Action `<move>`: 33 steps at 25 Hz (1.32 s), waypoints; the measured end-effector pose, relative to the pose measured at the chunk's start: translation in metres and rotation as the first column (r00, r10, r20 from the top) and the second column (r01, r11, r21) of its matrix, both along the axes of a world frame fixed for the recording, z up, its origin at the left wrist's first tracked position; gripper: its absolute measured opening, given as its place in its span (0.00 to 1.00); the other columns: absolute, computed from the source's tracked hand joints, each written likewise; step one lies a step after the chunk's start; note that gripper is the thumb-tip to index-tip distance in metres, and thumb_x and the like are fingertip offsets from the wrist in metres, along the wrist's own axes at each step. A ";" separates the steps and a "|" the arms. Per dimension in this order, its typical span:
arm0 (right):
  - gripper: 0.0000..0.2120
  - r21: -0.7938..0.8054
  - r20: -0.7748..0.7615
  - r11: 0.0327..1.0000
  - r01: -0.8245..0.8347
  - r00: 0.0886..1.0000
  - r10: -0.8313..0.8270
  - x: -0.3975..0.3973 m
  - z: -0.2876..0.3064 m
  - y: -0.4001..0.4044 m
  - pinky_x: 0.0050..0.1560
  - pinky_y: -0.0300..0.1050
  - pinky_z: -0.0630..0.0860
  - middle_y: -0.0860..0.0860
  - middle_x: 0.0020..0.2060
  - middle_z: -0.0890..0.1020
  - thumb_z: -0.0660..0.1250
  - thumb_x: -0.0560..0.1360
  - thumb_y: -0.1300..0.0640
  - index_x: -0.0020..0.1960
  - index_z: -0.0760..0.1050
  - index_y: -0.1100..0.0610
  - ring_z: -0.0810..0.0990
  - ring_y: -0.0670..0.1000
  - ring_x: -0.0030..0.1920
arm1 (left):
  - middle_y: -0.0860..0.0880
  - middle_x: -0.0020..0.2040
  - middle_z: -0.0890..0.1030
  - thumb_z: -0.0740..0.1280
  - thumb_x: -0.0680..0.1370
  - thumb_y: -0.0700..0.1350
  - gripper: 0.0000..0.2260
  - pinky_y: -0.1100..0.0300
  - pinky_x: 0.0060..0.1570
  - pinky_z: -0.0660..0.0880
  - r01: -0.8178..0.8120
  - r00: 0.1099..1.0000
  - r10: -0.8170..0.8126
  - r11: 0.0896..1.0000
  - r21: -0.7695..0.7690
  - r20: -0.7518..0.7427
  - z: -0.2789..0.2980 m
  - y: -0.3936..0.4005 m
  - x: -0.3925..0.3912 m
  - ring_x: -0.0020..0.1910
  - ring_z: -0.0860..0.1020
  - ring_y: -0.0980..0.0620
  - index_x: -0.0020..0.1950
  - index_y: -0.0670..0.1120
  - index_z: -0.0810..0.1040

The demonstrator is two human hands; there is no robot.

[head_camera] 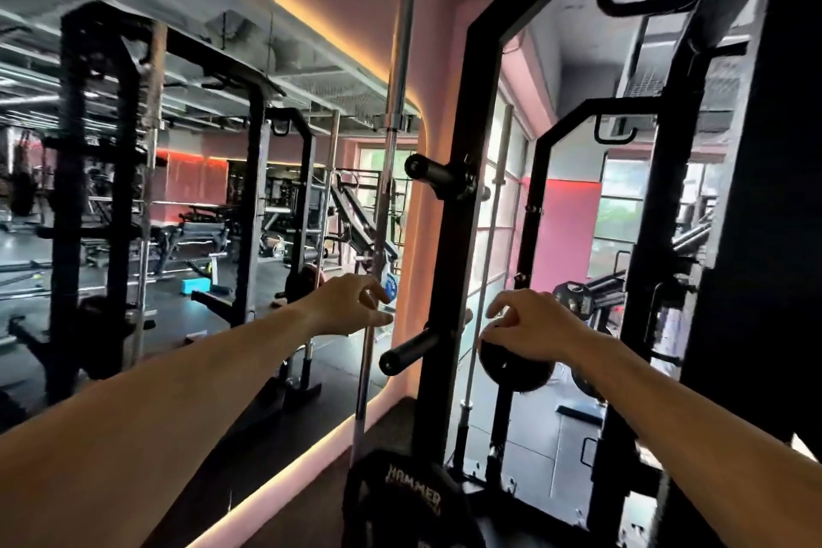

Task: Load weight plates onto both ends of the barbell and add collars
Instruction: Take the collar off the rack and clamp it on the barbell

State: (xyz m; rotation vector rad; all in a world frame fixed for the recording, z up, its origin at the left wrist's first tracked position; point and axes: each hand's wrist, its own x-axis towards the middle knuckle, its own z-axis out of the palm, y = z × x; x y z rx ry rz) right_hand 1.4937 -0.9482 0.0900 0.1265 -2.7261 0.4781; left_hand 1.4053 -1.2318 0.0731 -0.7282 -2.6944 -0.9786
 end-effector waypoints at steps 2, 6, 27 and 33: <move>0.12 -0.051 -0.037 0.999 0.006 0.999 -0.008 -0.028 0.001 0.001 0.41 0.39 0.72 0.47 0.42 0.84 0.76 0.71 0.49 0.53 0.80 0.48 0.81 0.47 0.44 | 0.51 0.51 0.83 0.76 0.74 0.52 0.12 0.58 0.45 0.81 0.002 1.000 -0.002 1.000 0.014 -0.020 0.000 0.004 -0.028 0.49 0.83 0.51 0.55 0.54 0.79; 0.17 -0.125 -0.128 0.992 0.025 0.991 -0.041 -0.107 0.015 0.013 0.44 0.41 0.71 0.46 0.42 0.83 0.76 0.71 0.48 0.57 0.78 0.47 0.80 0.48 0.43 | 0.49 0.53 0.85 0.77 0.74 0.49 0.15 0.61 0.43 0.76 0.020 0.997 -0.016 0.999 0.046 -0.077 0.016 0.015 -0.102 0.50 0.83 0.49 0.59 0.53 0.78; 0.40 -0.356 -0.407 0.931 -0.080 0.910 -0.077 -0.306 0.114 0.017 0.40 0.29 0.66 0.48 0.57 0.79 0.78 0.70 0.53 0.76 0.62 0.48 0.78 0.50 0.57 | 0.60 0.53 0.77 0.76 0.75 0.41 0.26 0.44 0.44 0.84 0.327 0.940 -0.243 0.842 0.428 -0.240 0.117 0.132 -0.313 0.51 0.83 0.46 0.69 0.51 0.70; 0.40 -0.343 -0.513 0.927 -0.150 0.857 -0.051 -0.234 0.108 -0.047 0.47 0.30 0.70 0.45 0.55 0.78 0.80 0.68 0.55 0.75 0.65 0.49 0.79 0.50 0.60 | 0.50 0.58 0.81 0.76 0.76 0.40 0.36 0.47 0.39 0.85 0.386 0.917 -0.272 0.785 0.485 -0.290 0.115 0.070 -0.234 0.44 0.86 0.51 0.77 0.59 0.63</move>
